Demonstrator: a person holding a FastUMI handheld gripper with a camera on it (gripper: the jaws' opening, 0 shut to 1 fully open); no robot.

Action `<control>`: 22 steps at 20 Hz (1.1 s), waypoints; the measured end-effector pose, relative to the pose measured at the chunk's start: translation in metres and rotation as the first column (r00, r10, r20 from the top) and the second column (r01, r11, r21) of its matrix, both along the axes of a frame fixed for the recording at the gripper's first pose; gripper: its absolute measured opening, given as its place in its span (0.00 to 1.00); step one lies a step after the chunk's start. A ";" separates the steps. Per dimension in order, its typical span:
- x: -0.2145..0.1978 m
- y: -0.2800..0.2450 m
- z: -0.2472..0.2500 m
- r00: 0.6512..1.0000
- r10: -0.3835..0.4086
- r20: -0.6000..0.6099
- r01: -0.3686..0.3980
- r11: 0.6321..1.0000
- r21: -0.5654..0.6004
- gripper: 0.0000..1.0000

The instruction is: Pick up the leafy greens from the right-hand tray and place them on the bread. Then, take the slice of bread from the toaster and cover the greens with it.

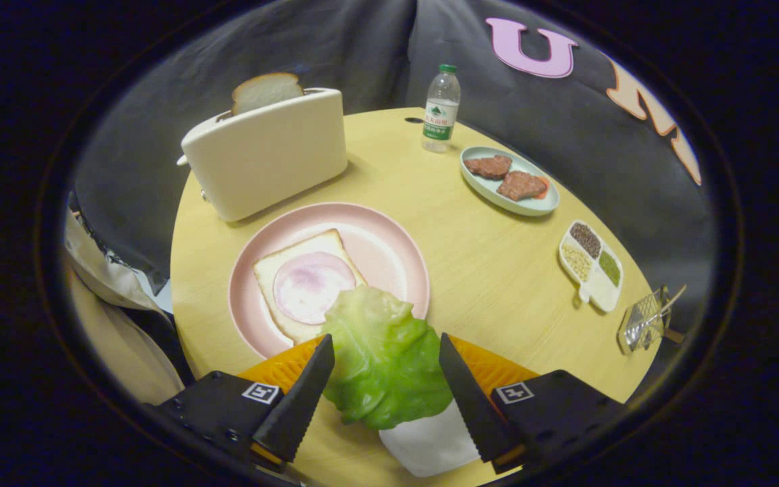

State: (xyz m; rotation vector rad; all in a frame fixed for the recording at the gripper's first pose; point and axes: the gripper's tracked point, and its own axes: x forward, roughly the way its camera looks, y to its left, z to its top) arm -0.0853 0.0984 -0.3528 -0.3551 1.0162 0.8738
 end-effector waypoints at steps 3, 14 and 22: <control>-0.008 -0.002 -0.012 0.999 0.004 -0.036 -0.005 1.000 -0.017 0.95; -0.007 0.006 -0.001 1.000 0.025 -0.008 -0.025 1.000 0.002 0.14; -0.001 0.035 0.047 0.995 0.069 0.070 -0.073 0.996 0.047 0.14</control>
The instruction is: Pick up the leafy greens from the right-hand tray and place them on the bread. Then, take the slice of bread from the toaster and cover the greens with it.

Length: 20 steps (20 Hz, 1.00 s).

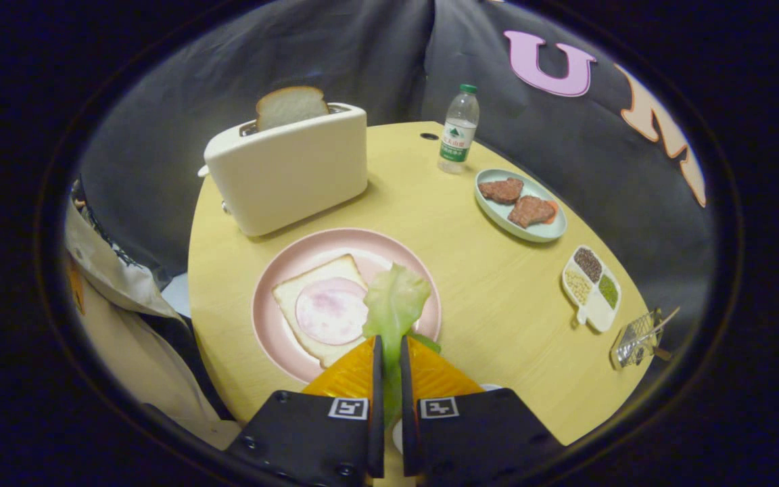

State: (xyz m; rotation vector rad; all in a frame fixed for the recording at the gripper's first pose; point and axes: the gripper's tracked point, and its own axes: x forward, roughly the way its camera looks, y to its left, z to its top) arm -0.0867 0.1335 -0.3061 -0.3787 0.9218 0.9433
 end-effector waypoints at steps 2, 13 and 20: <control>-0.001 0.014 0.005 1.000 0.027 0.014 -0.027 1.000 0.010 0.14; -0.021 0.081 -0.020 0.987 0.163 -0.001 -0.163 0.987 -0.003 0.14; -0.030 0.087 -0.029 0.982 0.185 -0.025 -0.186 0.981 -0.049 0.45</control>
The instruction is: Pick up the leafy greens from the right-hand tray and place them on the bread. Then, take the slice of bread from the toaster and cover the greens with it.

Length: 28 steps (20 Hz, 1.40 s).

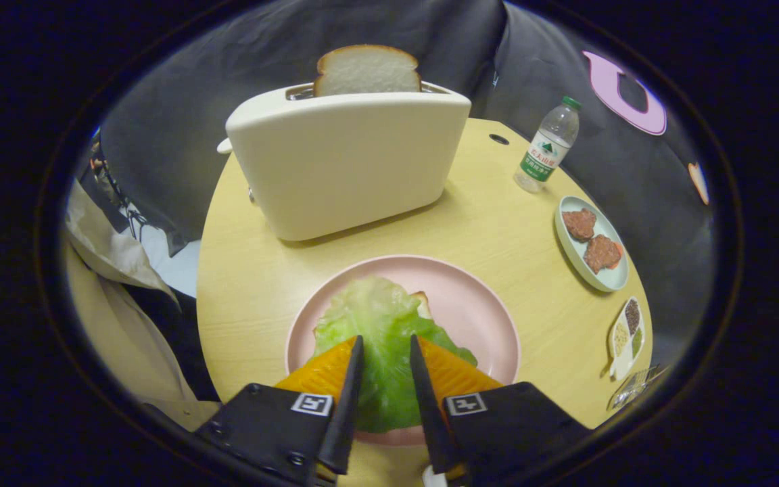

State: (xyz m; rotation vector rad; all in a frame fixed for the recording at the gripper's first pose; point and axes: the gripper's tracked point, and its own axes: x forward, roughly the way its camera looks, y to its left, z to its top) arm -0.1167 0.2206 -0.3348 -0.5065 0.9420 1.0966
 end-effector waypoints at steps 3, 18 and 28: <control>0.007 0.007 0.013 0.999 -0.024 0.027 0.024 1.000 0.000 0.72; 0.052 0.113 0.161 0.978 -0.157 0.135 0.138 0.981 0.139 0.99; 0.074 0.193 0.146 0.959 -0.281 0.033 0.269 0.942 0.199 0.99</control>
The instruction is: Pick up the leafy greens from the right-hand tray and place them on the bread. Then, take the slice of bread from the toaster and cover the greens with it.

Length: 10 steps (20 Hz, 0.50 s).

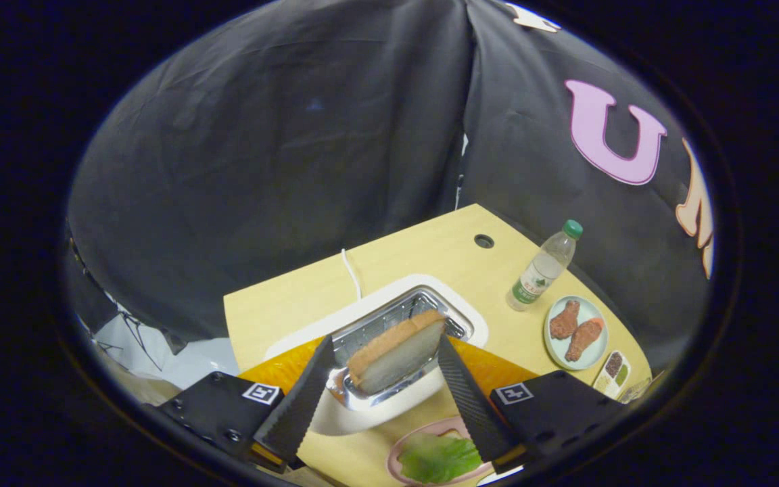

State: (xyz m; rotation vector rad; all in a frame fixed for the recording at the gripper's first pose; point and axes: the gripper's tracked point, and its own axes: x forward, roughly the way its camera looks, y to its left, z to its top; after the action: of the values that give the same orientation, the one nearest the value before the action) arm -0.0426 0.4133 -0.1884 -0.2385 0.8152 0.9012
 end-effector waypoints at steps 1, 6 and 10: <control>0.002 0.002 -0.006 1.000 -0.011 -0.011 0.011 1.000 -0.014 0.99; -0.008 0.001 -0.023 0.996 -0.037 -0.077 0.034 0.998 -0.045 0.68; -0.004 -0.007 -0.014 0.991 -0.101 -0.092 0.102 0.995 0.011 0.27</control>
State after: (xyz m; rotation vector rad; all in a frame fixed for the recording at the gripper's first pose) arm -0.0468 0.4062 -0.2027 -0.1415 0.8974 0.8271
